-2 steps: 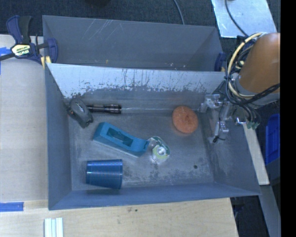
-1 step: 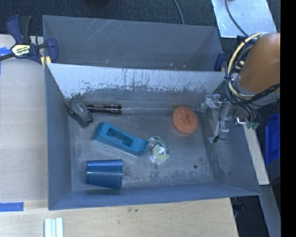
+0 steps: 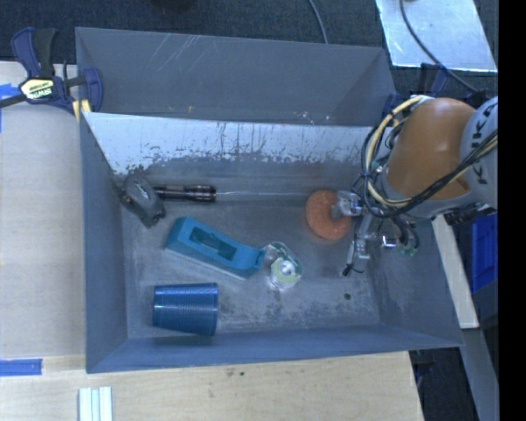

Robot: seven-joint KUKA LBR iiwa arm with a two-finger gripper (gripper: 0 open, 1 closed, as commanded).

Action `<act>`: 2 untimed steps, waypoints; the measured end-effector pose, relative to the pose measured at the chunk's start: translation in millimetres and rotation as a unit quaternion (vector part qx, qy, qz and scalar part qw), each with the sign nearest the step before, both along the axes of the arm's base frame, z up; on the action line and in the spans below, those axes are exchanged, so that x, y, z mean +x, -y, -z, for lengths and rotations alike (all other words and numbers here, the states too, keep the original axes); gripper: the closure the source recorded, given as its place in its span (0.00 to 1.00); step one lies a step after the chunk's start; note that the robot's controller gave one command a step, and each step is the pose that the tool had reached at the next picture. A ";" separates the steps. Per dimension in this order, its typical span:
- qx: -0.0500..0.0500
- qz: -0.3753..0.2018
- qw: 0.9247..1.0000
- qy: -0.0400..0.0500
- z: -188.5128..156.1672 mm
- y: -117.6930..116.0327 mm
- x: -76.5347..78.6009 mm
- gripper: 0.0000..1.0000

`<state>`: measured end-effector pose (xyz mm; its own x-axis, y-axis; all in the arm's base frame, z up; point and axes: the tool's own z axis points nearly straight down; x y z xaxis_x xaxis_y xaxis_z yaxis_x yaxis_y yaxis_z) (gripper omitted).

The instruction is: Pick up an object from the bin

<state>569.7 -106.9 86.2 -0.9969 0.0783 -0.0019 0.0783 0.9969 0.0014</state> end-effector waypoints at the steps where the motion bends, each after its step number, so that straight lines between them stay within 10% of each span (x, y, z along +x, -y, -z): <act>1: -0.004 -0.010 1.000 0.012 13.0 10.9 -16.7 1.00; 2: -0.004 -0.010 1.000 0.012 12.8 10.8 -16.8 1.00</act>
Offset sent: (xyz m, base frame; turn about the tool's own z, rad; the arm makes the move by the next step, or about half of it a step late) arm 0.0000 0.0000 0.0000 0.0000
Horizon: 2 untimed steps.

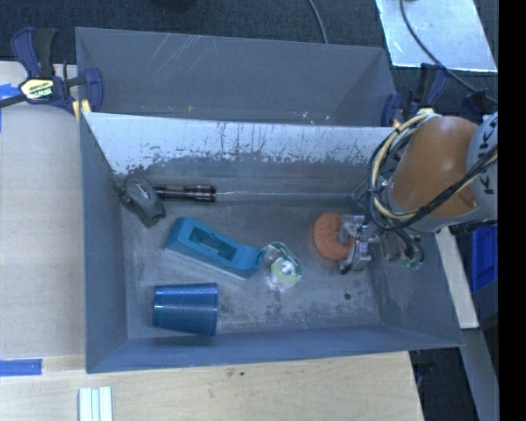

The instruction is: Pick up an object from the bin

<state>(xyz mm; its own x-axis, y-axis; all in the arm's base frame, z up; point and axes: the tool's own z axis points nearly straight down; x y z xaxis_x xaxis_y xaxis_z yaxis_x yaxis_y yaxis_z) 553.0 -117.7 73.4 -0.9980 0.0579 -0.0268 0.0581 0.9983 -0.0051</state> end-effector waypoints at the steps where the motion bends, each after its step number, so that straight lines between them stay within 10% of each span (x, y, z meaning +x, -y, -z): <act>1: 0.000 0.000 1.000 -0.001 -97.4 0.4 22.3 1.00; 2: 0.000 -0.003 1.000 0.000 -138.2 -1.1 20.6 1.00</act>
Offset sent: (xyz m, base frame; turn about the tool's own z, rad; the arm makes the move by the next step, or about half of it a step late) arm 0.0080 0.0040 0.1082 -0.0176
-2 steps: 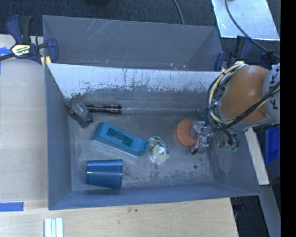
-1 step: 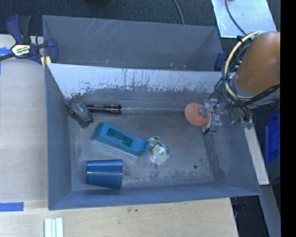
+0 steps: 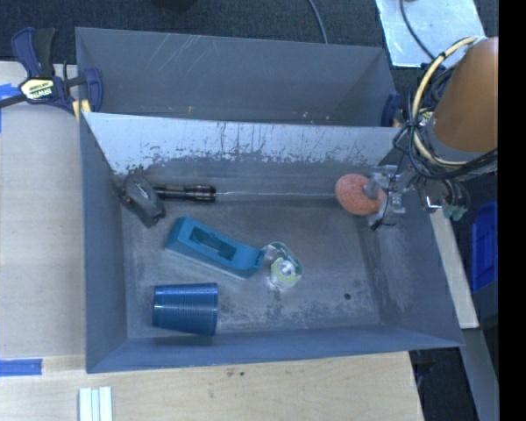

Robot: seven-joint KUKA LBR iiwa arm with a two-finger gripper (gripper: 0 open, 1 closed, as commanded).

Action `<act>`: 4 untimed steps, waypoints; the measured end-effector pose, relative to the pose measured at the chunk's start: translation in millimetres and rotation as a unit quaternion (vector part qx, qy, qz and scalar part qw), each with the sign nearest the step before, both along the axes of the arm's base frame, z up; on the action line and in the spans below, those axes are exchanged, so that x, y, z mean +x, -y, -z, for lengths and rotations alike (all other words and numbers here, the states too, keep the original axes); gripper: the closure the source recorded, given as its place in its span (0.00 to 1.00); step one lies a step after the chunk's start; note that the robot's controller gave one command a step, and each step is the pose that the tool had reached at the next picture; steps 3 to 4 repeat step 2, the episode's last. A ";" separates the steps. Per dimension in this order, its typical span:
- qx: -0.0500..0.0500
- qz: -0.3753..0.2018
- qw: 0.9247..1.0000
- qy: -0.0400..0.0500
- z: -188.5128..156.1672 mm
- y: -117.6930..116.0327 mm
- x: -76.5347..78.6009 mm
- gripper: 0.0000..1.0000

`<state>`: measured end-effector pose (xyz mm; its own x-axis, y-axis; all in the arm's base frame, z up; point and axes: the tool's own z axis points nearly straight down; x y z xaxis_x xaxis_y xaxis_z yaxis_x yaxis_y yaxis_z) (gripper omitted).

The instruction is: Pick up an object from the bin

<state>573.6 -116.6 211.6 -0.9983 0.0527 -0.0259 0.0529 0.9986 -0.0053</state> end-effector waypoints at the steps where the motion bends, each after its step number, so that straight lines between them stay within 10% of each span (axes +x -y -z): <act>1: -0.001 -0.013 1.000 0.002 -90.8 -4.5 -0.5 1.00; 2: 0.000 -0.015 1.000 0.000 -31.3 -13.0 -5.2 1.00; 4: 0.000 -0.015 1.000 0.000 -31.3 -13.0 -5.2 1.00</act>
Offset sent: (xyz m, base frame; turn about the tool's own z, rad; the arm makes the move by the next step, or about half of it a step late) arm -0.0092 0.0173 -0.0012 -0.0283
